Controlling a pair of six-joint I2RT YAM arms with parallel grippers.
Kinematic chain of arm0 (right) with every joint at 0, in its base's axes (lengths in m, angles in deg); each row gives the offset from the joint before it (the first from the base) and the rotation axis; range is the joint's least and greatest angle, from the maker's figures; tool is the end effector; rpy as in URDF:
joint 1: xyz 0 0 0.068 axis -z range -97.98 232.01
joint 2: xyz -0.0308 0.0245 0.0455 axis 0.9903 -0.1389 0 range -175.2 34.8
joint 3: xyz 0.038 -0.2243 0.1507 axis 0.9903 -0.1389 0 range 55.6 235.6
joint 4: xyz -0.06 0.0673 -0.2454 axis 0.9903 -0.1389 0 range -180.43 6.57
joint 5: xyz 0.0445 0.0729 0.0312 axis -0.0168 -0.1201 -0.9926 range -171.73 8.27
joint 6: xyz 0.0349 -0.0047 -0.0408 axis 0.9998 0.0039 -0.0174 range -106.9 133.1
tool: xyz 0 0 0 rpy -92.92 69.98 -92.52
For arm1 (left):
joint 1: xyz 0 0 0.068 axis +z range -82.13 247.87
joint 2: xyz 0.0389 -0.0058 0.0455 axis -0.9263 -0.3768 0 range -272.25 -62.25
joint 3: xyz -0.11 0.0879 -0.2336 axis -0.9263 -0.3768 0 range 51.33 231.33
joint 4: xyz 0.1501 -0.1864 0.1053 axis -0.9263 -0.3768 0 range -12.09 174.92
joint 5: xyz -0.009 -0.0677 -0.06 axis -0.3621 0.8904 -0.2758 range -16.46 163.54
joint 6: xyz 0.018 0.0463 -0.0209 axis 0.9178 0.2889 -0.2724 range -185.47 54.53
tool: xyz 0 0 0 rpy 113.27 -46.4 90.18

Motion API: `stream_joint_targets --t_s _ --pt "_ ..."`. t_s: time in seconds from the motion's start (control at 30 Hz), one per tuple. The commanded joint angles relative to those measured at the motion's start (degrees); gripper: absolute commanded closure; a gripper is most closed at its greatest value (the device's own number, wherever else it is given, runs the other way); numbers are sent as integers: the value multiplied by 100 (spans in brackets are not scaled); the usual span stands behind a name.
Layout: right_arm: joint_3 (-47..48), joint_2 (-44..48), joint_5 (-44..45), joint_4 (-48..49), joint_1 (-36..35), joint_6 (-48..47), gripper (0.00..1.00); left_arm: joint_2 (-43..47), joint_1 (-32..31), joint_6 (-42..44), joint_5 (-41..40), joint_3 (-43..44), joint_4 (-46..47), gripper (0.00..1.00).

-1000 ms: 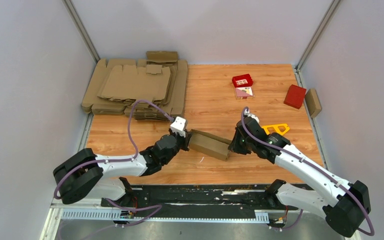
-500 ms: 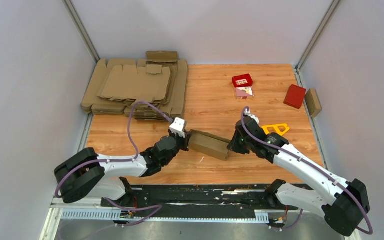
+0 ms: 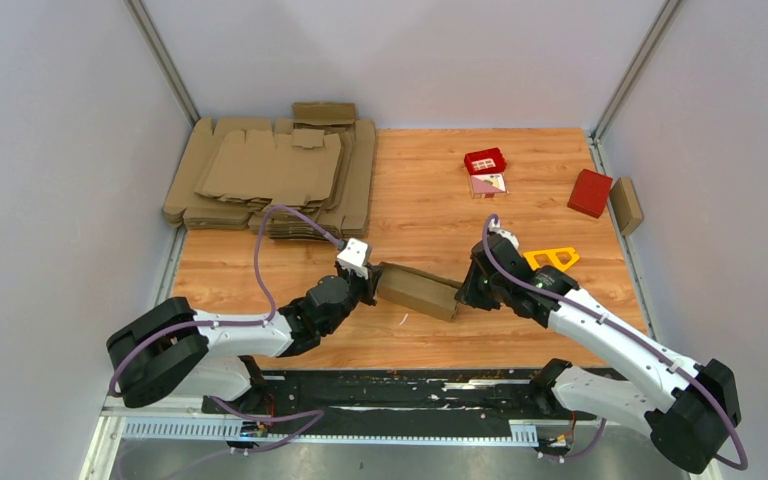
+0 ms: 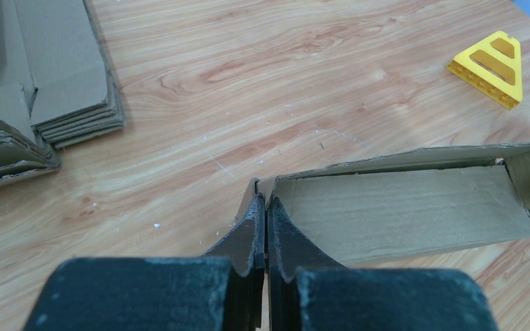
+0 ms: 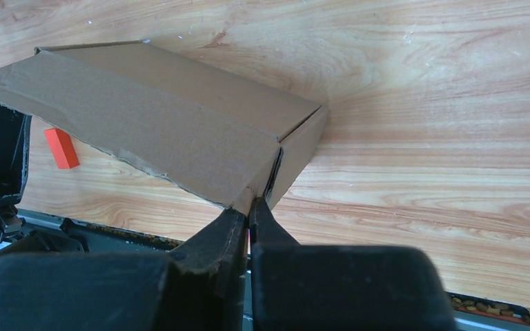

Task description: Fold the paper box

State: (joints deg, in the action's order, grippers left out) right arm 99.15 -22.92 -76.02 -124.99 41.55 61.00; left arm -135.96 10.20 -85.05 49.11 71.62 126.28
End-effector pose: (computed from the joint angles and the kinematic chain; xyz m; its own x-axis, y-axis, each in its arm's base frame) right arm 0.1490 0.1224 0.2446 -0.8690 0.2291 -0.4386 0.0620 0.9298 0.3627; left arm 0.1431 -0.1985 0.1836 -0.2905 -0.1114 -0.9504 0.4837 0.8399 -0.2463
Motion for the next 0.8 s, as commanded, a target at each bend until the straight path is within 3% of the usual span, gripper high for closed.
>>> stream_joint_targets --t_s 0.0,0.4,0.77 --pt "110 -61 10 -560 -15 -67 100 -108 -50 40 96 -65 -725 100" --pt "218 -183 412 -774 -15 -238 100 -135 -50 76 81 -16 -801 100" --pt "-191 -257 -6 -322 -17 -7 100 -250 -45 132 100 -7 -795 100"
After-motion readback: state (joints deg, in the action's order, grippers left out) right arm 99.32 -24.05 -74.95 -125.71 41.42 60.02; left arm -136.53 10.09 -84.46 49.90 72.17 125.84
